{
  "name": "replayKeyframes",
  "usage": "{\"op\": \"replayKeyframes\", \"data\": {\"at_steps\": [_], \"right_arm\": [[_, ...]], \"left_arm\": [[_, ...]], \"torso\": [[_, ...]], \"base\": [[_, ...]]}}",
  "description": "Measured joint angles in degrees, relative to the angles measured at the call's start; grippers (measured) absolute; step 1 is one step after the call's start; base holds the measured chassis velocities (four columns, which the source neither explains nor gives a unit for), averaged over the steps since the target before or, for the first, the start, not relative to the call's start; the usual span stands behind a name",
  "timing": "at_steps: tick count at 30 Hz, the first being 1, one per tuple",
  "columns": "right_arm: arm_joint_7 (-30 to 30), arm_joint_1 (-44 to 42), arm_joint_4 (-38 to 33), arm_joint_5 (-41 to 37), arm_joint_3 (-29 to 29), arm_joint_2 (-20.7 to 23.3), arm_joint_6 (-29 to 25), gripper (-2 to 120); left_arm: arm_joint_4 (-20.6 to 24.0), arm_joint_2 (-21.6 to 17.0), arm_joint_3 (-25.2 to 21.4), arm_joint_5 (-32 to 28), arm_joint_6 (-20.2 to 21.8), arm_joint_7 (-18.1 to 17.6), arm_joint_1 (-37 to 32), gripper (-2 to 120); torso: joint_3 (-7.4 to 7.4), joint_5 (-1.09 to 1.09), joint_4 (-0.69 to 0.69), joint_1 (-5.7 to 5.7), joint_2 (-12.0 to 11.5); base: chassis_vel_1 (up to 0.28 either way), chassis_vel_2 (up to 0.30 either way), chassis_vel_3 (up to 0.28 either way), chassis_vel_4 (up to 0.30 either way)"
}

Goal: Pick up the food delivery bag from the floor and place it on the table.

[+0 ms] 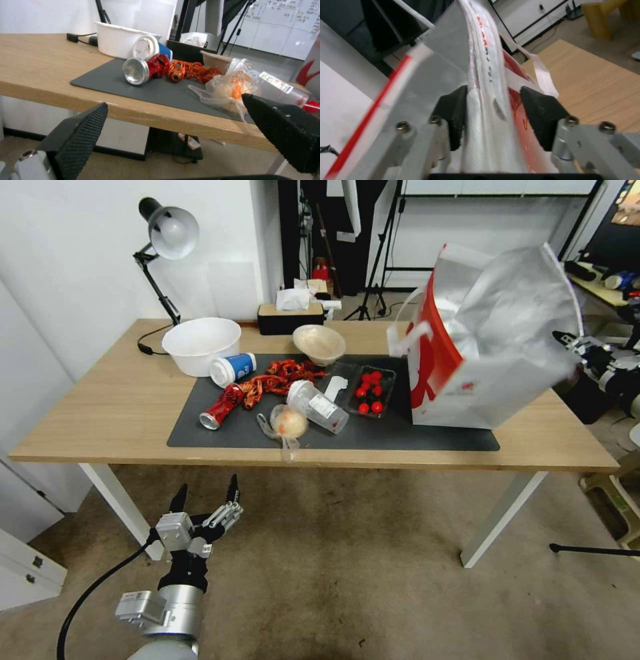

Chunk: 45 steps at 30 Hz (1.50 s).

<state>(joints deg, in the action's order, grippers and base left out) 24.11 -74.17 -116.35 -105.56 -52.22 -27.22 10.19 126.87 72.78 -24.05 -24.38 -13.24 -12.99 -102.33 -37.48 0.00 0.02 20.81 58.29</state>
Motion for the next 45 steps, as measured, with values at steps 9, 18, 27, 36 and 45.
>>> {"op": "replayKeyframes", "data": {"at_steps": [9, 18, 27, 36, 45], "right_arm": [[-0.91, 0.21, 0.43, 2.04, 0.41, 0.21, 0.05, 83], [-1.12, 0.20, 0.32, 3.30, 0.44, 0.55, 0.13, 100], [-1.51, -0.02, -0.03, 3.88, 0.42, 0.38, 0.13, 100], [-3.20, -1.39, -1.22, 13.22, -0.01, 0.33, -0.95, 100], [-8.77, -4.20, -3.22, 26.89, -0.56, 0.60, -3.27, 100]], "left_arm": [[0.15, 0.20, 0.04, 0.18, -0.24, -0.14, -0.37, 100], [0.56, 0.17, -0.10, 0.11, -0.26, -0.25, -0.37, 100], [0.91, 0.14, -0.22, 0.06, -0.27, -0.20, -0.43, 100], [1.18, 0.05, -0.57, 0.01, -0.23, 0.01, 0.20, 100], [1.29, 0.05, -0.88, 0.33, -0.37, 1.62, 0.60, 100]], "torso": [[0.00, 0.00, 0.00, 0.00, 0.00], [0.00, 0.00, 0.00, 0.00, 0.00], [0.00, 0.00, 0.00, 0.00, 0.00], [0.00, 0.00, 0.00, 0.00, 0.00], [0.00, 0.00, 0.00, 0.00, 0.00]], "base": [[0.000, 0.000, 0.000, 0.000], [0.000, 0.000, 0.000, 0.000], [0.000, 0.000, 0.000, 0.000], [0.000, 0.000, 0.000, 0.000], [0.000, 0.000, 0.000, 0.000]]}}
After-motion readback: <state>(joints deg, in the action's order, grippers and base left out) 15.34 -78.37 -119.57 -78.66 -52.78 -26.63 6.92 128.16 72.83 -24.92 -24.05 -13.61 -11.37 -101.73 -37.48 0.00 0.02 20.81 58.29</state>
